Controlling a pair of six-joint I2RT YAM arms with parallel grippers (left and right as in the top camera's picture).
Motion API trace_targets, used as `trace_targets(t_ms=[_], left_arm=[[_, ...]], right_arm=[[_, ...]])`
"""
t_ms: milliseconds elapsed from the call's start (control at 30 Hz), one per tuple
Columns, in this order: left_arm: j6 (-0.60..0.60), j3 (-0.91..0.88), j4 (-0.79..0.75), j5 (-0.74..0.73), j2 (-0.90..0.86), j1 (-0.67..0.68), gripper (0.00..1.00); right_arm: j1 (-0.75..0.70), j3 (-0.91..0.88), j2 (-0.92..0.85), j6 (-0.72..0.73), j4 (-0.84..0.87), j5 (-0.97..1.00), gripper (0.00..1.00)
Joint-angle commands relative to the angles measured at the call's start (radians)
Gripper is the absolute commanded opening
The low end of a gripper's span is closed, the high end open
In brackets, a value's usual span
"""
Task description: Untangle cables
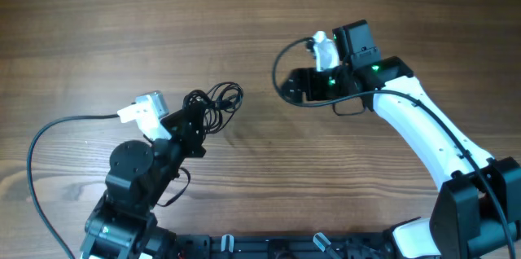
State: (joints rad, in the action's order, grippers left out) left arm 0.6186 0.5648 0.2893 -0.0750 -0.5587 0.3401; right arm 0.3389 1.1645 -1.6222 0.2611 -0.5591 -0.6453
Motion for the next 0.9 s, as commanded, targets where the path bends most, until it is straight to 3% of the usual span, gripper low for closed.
trace_targets(t_ms=[0, 33, 133, 433, 500, 567, 600, 733, 800, 867], left_arm=[[-0.039, 0.028, -0.044, 0.013, -0.047, -0.005, 0.04], [-0.039, 0.028, -0.063, 0.013, -0.065, -0.005, 0.04], [-0.039, 0.028, -0.100, -0.007, -0.090, -0.004, 0.04], [-0.039, 0.028, -0.113, -0.033, -0.092, -0.004, 0.04], [-0.039, 0.028, -0.114, -0.033, -0.092, -0.004, 0.04], [-0.034, 0.028, -0.136, -0.063, -0.092, -0.004, 0.04], [-0.022, 0.028, -0.177, -0.115, -0.092, -0.004, 0.04], [0.052, 0.028, -0.317, -0.280, -0.090, -0.004, 0.04], [0.051, 0.028, -0.277, -0.283, -0.085, -0.009, 0.04], [0.042, 0.028, -0.224, -0.283, -0.085, -0.019, 0.04]], right_arm=[[0.031, 0.006, 0.003, 0.229, 0.192, -0.497, 0.65], [0.053, 0.006, 0.003, 0.291, 0.253, -0.474, 0.49], [0.116, 0.006, 0.003, 0.413, 0.247, -0.240, 0.35], [0.290, 0.006, 0.002, 0.425, 0.183, 0.222, 0.31], [0.289, 0.006, 0.002, 0.459, 0.164, 0.275, 0.23], [0.289, 0.006, 0.002, 0.476, 0.153, 0.337, 0.07], [0.289, 0.006, -0.001, 0.475, 0.154, 0.359, 0.04], [0.269, 0.006, -0.008, 0.476, 0.124, 0.455, 0.04], [0.199, 0.006, -0.008, 0.495, 0.050, 0.503, 0.04], [0.123, 0.006, 0.002, 0.369, 0.023, 0.372, 0.04]])
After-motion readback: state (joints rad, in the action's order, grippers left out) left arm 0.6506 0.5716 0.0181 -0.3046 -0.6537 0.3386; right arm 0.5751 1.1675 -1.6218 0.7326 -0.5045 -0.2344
